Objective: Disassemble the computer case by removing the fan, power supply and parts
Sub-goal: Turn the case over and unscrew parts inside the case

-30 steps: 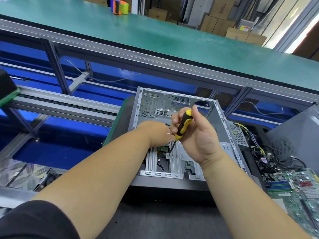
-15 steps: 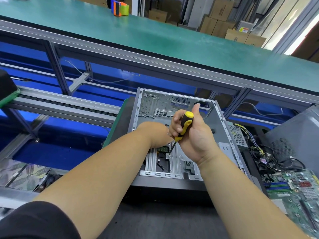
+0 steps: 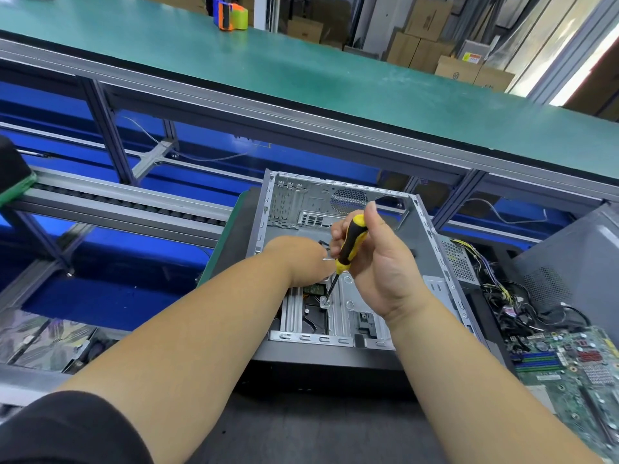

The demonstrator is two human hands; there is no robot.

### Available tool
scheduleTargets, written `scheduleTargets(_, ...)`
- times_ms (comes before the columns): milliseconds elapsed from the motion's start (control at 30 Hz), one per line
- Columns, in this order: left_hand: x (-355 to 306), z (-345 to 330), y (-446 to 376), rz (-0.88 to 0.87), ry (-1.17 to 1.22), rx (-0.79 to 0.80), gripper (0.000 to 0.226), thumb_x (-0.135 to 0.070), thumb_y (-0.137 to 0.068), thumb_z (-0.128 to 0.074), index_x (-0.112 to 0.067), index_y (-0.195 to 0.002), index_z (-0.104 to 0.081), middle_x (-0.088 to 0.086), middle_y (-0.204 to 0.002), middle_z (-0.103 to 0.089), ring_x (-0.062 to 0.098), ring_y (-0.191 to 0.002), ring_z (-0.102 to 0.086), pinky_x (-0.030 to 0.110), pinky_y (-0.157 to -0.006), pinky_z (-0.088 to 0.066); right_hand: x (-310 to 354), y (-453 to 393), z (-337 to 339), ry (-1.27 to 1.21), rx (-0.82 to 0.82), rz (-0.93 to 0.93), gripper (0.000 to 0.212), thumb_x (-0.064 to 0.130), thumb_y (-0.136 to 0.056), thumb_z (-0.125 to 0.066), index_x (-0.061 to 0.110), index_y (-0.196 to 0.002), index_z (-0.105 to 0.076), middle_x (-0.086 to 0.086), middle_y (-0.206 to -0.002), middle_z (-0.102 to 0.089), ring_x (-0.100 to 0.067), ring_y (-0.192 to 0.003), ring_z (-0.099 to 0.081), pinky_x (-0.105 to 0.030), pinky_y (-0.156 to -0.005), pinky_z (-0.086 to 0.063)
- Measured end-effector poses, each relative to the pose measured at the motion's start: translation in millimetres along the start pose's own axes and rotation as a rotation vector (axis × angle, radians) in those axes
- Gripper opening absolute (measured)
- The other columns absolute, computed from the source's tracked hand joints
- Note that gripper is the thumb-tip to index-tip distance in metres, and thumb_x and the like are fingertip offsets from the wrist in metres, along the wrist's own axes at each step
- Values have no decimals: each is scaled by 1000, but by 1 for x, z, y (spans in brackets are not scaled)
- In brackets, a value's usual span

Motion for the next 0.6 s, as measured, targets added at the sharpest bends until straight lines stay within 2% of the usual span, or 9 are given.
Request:
scheduleTargets(167, -2, 2, 3, -28, 11, 17, 39, -49, -90, -26, -23, -70, -47, -3, -74, -56, 23, -75, -56, 36, -70, -47, -1, -2, -4, 45, 46, -54, 52, 56, -88, -43, 8, -73, -58, -5, -64, -49, -20, -58, -46, -27, -62, -43)
scheduleTargets(267, -2, 4, 6, -30, 29, 65, 34, -45, -95, -28, -24, -73, -43, -2, -85, -56, 24, -86, -55, 38, -82, -46, -3, -4, -5, 48, 60, -68, 63, 59, -93, -32, 10, -64, -59, -3, -53, -40, -19, -52, -37, -30, -60, -33)
scheduleTargets(333, -3, 5, 6, -30, 24, 101, 29, -39, -99, -29, -23, -80, -44, 0, -93, -54, 25, -95, -55, 39, -90, -46, -4, -6, -4, 28, 75, -65, 70, 62, -95, -23, 11, -65, -61, -2, -51, -36, -17, -51, -33, -33, -60, -28)
scheduleTargets(367, -4, 5, 6, -33, 13, 104, 29, -38, -99, -29, -22, -81, -45, 0, -93, -53, 25, -94, -56, 39, -90, -46, -5, -5, -3, 14, 85, -63, 73, 64, -96, -20, 10, -69, -61, -2, -51, -36, -17, -51, -33, -33, -60, -27)
scheduleTargets(433, -4, 5, 5, -42, -8, 71, 33, -38, -98, -28, -23, -75, -45, -2, -81, -54, 19, -77, -54, 37, -77, -45, -5, -4, -1, -14, 108, -53, 71, 67, -96, -19, 9, -80, -57, -2, -54, -38, -18, -53, -33, -34, -61, -27)
scheduleTargets(500, -3, 4, 4, -37, -8, 49, 36, -42, -94, -26, -23, -67, -42, -7, -69, -50, 10, -62, -45, 34, -66, -39, -6, -2, 2, -35, 109, -25, 54, 60, -94, -32, 11, -85, -52, -2, -59, -43, -18, -54, -37, -34, -63, -29)
scheduleTargets(600, -2, 2, 3, -24, -1, 55, 40, -50, -84, -20, -25, -65, -43, -10, -67, -49, 7, -60, -44, 32, -61, -37, -6, 1, 5, -26, 76, -9, 39, 50, -93, -46, 13, -83, -53, -3, -67, -52, -19, -60, -47, -34, -68, -36)
Point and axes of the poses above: each hand's wrist, its own y-axis away from the middle knuckle, its own z-axis out of the back of the hand, x = y × z, the point moved 3 cm from there along -y, towards the middle knuckle
